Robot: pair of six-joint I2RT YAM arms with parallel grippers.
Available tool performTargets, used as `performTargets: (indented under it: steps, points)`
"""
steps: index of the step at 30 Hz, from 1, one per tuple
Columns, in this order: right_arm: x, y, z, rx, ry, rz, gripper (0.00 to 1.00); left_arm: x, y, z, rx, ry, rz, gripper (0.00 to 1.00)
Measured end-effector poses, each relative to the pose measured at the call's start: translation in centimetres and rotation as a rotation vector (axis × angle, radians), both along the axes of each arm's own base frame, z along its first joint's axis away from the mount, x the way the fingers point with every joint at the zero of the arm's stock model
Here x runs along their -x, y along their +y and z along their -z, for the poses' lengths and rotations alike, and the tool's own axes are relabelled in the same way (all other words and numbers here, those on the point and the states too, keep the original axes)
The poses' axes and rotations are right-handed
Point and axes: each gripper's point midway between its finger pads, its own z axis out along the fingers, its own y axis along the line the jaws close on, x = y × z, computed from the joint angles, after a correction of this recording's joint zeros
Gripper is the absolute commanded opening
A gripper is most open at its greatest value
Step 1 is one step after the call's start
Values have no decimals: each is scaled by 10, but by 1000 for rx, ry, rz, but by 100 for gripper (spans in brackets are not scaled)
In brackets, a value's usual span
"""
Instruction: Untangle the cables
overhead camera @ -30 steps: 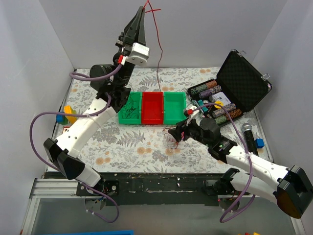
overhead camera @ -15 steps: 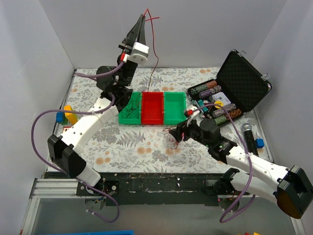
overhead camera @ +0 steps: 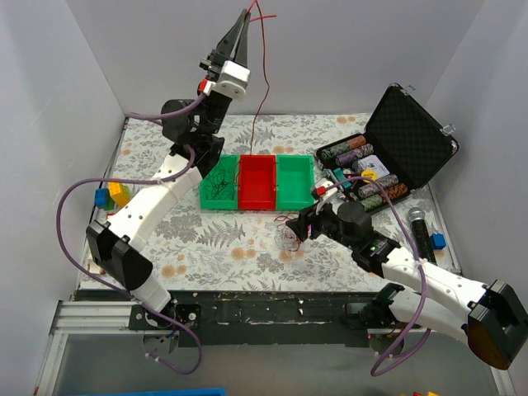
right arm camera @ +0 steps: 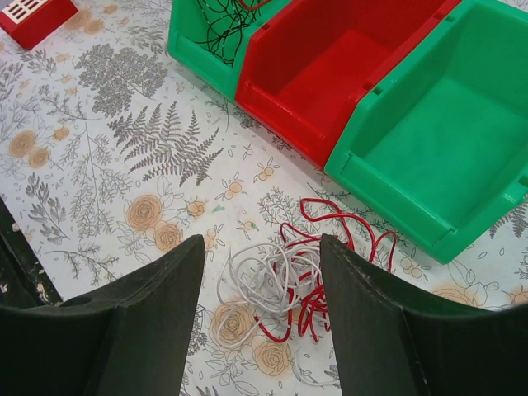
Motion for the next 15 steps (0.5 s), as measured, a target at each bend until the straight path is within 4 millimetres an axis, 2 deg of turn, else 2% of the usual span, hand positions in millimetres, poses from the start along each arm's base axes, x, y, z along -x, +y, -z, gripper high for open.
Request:
performTargets:
  steps: [5, 8, 11, 15]
  points:
    - [0, 0, 0, -2, -1, 0, 66, 20, 4, -41, 30, -107, 28, 0]
    - [2, -2, 2, -1, 0, 0, 66, 30, 8, -53, 40, -146, 36, 0]
    - [2, -2, 2, -1, -1, 1, 66, 31, 7, -48, 32, -142, 38, 0]
    - [3, -4, 3, -2, 0, 4, 66, 18, -2, -18, -10, -86, 34, 0]
